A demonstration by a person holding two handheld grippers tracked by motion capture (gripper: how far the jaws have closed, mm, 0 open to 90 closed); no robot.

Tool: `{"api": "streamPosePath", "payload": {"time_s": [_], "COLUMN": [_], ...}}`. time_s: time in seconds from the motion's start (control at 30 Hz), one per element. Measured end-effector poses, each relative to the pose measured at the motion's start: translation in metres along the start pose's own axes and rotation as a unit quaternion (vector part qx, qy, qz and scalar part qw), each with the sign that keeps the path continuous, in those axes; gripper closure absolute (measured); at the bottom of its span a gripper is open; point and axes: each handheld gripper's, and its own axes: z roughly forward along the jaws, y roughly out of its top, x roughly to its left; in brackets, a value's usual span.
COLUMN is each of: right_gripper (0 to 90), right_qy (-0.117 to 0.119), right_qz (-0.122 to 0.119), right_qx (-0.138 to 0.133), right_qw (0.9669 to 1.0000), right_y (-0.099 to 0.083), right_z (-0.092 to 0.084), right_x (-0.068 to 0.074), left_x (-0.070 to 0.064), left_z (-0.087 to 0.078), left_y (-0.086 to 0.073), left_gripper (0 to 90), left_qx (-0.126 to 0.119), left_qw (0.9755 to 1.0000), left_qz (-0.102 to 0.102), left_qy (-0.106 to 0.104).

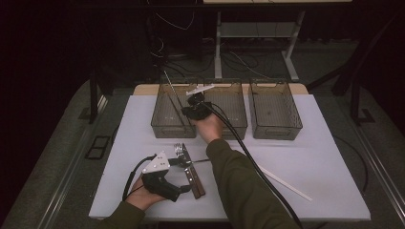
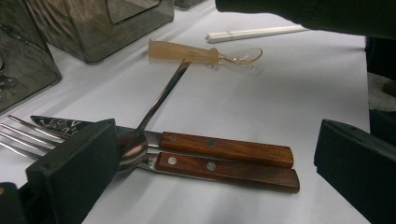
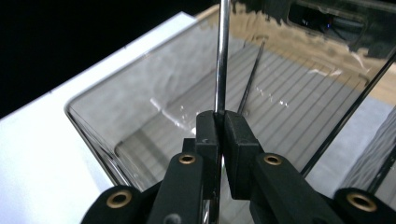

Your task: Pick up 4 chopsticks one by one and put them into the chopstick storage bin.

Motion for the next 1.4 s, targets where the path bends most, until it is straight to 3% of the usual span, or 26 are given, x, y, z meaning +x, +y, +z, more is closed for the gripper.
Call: {"api": "streamPosePath", "payload": {"time_s": [0.27,0.43,0.63,0.8,1.03,1.23,1.4], "right_gripper": [83.6,71.1,62.8,56.8,51.6,45.1,42.9], "right_qy": [-0.017,-0.015,-0.006,0.018,0.031,0.043,0.052], "right_qz": [-0.011,-0.014,-0.021,-0.018,-0.027,-0.024,-0.035], "right_qx": [0.036,0.03,0.018,0.01,0.014,0.016,0.021], "right_qw": [0.9991,0.9994,0.9996,0.9996,0.999,0.9987,0.9978], "right_y": [-0.003,0.0,0.005,0.008,0.01,0.005,-0.006], "right_z": [0.009,0.004,-0.01,-0.022,-0.042,-0.06,-0.072], "right_x": [0.004,0.005,0.007,0.009,0.006,0.0,-0.005], "left_x": [0.0,0.001,0.001,0.001,0.001,0.0,0.0], "left_z": [0.0,-0.001,-0.001,-0.001,-0.001,0.0,0.0], "left_y": [0.0,0.0,0.0,0.0,0.0,0.0,-0.001], "left_gripper": [0.0,0.0,0.0,0.0,0.0,0.0,0.0], "left_qx": [0.0,0.0,0.0,0.0,-0.001,-0.003,-0.006], "left_qw": [1.0,1.0,1.0,1.0,1.0,1.0,0.9999], "left_qz": [-0.001,0.001,0.003,0.003,0.0,-0.005,-0.01], "left_qy": [-0.001,-0.001,0.0,0.001,0.002,0.004,0.005]}}
